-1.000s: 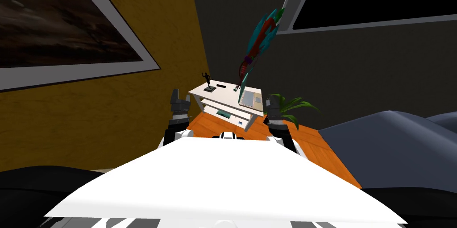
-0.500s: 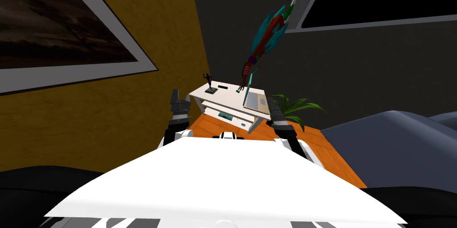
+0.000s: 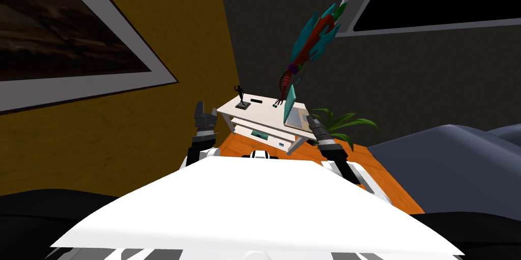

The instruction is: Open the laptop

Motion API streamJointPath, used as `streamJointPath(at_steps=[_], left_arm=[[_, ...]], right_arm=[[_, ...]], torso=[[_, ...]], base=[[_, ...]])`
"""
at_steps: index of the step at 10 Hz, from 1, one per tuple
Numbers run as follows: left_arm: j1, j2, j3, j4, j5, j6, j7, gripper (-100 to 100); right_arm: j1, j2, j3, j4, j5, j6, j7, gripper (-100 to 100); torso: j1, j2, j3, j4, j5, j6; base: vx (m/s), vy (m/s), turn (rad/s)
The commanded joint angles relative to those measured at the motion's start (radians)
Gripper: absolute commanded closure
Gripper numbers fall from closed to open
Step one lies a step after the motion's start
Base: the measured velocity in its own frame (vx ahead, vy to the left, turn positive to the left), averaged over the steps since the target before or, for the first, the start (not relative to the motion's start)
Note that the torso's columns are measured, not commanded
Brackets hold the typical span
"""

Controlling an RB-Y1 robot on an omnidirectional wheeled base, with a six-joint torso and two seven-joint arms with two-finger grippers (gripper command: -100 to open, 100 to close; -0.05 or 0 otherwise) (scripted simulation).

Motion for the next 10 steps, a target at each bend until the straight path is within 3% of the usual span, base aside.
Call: streamJointPath(at_steps=[1, 8, 10], left_arm=[[0.000, 0.000, 0.000, 0.000, 0.000, 0.000, 0.000, 0], [0.000, 0.000, 0.000, 0.000, 0.000, 0.000, 0.000, 0], [0.000, 0.000, 0.000, 0.000, 0.000, 0.000, 0.000, 0]], right_arm=[[0.015, -0.064, -0.045, 0.009, 0.052, 0.052, 0.042, -100], [0.053, -0.266, -0.171, 0.082, 0.194, 0.170, 0.153, -100], [0.058, -0.303, -0.188, 0.094, 0.214, 0.187, 0.168, -100]], torso=[[0.000, -0.001, -0.001, 0.000, 0.000, 0.000], [0.001, 0.002, 0.001, 0.000, 0.000, 0.000], [-0.002, 0.001, 0.000, 0.000, 0.000, 0.000]], base=[[0.106, 0.184, -0.057], [0.104, 0.193, -0.071], [0.066, 0.122, -0.024]])
